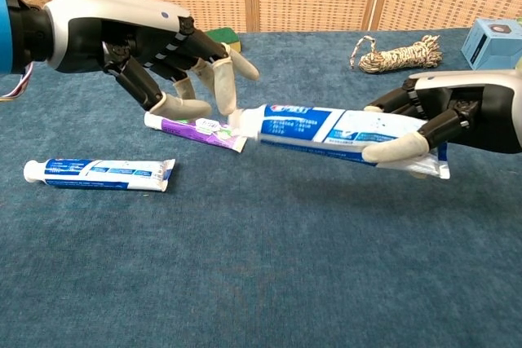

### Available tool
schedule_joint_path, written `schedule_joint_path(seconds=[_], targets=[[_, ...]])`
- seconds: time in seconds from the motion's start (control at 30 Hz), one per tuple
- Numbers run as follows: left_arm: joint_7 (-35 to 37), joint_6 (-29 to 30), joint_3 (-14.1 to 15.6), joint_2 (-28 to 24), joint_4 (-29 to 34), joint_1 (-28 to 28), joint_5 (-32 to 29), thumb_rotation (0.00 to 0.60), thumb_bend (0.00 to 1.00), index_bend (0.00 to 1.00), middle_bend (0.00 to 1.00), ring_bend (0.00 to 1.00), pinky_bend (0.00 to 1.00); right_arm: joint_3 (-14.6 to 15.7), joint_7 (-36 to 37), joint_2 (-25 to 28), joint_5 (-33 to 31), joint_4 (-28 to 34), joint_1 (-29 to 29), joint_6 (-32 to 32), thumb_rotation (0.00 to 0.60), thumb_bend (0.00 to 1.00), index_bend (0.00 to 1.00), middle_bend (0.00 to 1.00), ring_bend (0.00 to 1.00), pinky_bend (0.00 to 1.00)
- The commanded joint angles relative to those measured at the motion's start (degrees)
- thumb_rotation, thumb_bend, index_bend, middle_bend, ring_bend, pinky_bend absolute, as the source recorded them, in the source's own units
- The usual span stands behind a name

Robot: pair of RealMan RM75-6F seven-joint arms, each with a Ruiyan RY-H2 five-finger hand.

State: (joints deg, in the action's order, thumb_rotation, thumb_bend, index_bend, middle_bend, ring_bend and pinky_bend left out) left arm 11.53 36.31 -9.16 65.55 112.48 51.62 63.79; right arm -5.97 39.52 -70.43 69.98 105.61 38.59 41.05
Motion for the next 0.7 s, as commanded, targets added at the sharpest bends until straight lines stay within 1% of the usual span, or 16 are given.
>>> schedule_joint_path(seconds=[0.03, 0.43, 0.53, 0.6, 0.7], targets=[[0.0, 0.0, 0.0, -0.1, 0.1, -0.1, 0.1, 0.6, 0.41, 0.48, 0.13, 0.24, 0.39, -0.5, -1.3, -0.1, -1.6, 0.1, -0.3, 0.0, 0.6, 0.52, 0.93, 0.8, 0.79, 0.7], [0.6, 0.5, 0.1, -1.2, 0.2, -1.0, 0.9, 0.6, 0.41, 0.47, 0.12, 0.24, 0.39, -1.8, -1.8, 0.5, -3.0, 0.3, -1.6, -0.6, 0.6, 0.53, 0.93, 0.8, 0.79, 0.7], [0.3, 1.4, 0.0, -1.5, -0.1, -1.4, 1.3, 0.6, 0.41, 0.42, 0.12, 0.24, 0.39, -2.1, -1.2, 0.8, -2.6, 0.5, -2.0, -0.8, 0.6, 0.53, 0.93, 0.8, 0.79, 0.7], [0.1, 2.2, -0.2, -1.5, -0.3, -1.6, 1.3, 0.6, 0.41, 0.36, 0.11, 0.24, 0.39, -2.3, -0.9, 0.8, -2.4, 0.5, -2.2, -1.0, 0.6, 0.53, 0.93, 0.8, 0.79, 0.7], [-0.6, 2.8, -0.3, -1.3, -0.7, -1.7, 1.2, 0.6, 0.41, 0.32, 0.1, 0.24, 0.39, -2.6, -0.7, 1.1, -2.0, 1.0, -2.4, -1.3, 0.6, 0.53, 0.93, 0.8, 0.79, 0.7]])
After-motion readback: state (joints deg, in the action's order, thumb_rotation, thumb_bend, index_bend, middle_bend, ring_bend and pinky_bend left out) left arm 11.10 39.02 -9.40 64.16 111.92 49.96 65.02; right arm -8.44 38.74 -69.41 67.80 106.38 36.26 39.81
